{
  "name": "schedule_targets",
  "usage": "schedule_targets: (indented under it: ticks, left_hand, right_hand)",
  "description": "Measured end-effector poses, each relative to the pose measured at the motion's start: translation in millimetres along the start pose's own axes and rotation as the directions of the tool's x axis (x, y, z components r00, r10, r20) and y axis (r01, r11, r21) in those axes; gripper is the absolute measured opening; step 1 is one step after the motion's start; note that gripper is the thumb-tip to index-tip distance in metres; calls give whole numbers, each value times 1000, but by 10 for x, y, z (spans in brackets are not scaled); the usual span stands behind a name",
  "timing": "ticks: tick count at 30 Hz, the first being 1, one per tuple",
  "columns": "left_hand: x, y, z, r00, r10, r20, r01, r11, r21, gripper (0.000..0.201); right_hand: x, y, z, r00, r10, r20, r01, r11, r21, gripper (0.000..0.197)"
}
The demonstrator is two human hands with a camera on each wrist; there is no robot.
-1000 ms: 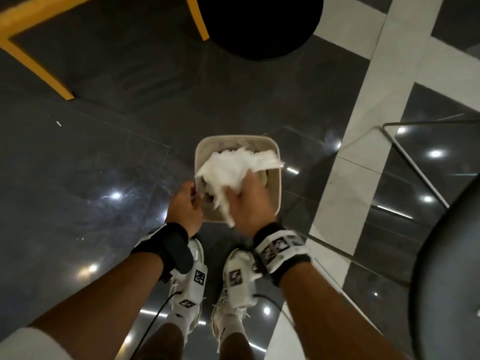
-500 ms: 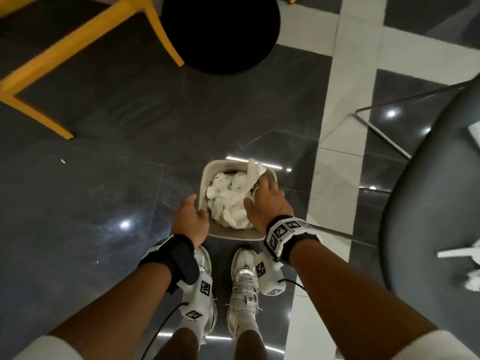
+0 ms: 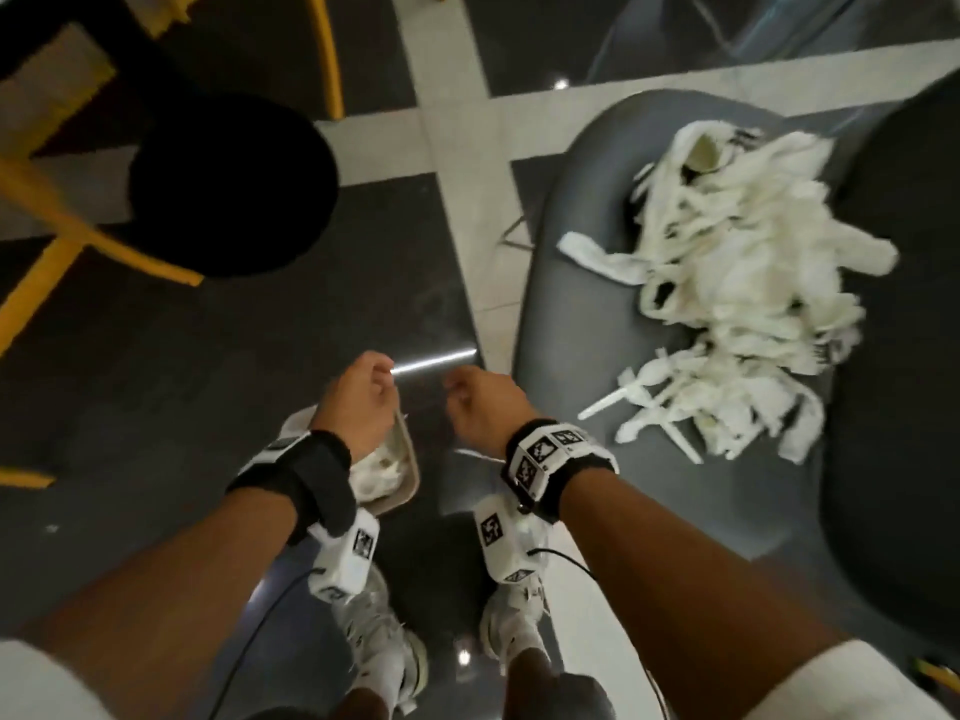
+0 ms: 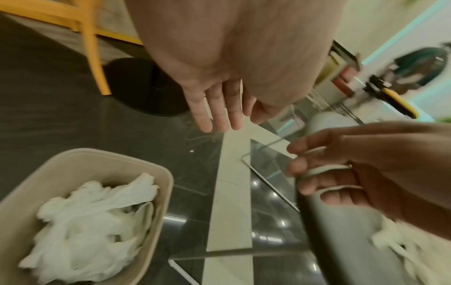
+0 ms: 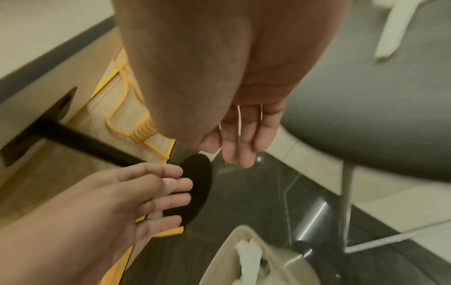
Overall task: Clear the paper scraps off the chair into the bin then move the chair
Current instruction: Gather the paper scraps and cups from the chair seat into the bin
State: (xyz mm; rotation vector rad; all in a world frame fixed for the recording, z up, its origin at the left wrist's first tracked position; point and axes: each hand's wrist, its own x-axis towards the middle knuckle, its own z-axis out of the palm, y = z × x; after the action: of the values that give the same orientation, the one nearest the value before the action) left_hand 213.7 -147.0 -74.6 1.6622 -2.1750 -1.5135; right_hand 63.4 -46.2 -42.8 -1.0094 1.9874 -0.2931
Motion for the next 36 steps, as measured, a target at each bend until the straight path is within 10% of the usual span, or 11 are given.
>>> schedule_targets:
  ticks: [7, 13, 17, 23, 29, 36]
  left_hand:
    - [-73, 1112, 1246, 888, 317, 332, -412, 871, 269, 60]
    - [-87, 1876, 2363, 851, 277, 447, -504, 672, 543, 101]
    - [-64, 1956, 2600, 854, 226, 470, -510, 547, 664, 90]
    - [-15, 1868, 2360, 835, 244, 493, -510, 677, 530, 19]
    - [-13, 1676, 2159, 872, 247, 423, -425, 811, 402, 13]
    - [-173, 1503, 1940, 863, 312, 398, -477, 763, 436, 25]
  right_hand:
    - [-432, 1449, -976, 966, 142, -215, -154, 987, -41, 29]
    - [-810, 2481, -1544, 950, 136, -281, -202, 953, -224, 49]
    - [-825, 2695, -1600, 967, 164, -195, -223, 915, -336, 89]
    - [-613, 2558, -1383, 973, 167, -157, -212, 916, -339, 105]
    - [-526, 2328, -1248, 998, 60, 10, -53, 934, -354, 90]
    - [-472, 2050, -1176, 987, -29, 157, 95, 896, -433, 50]
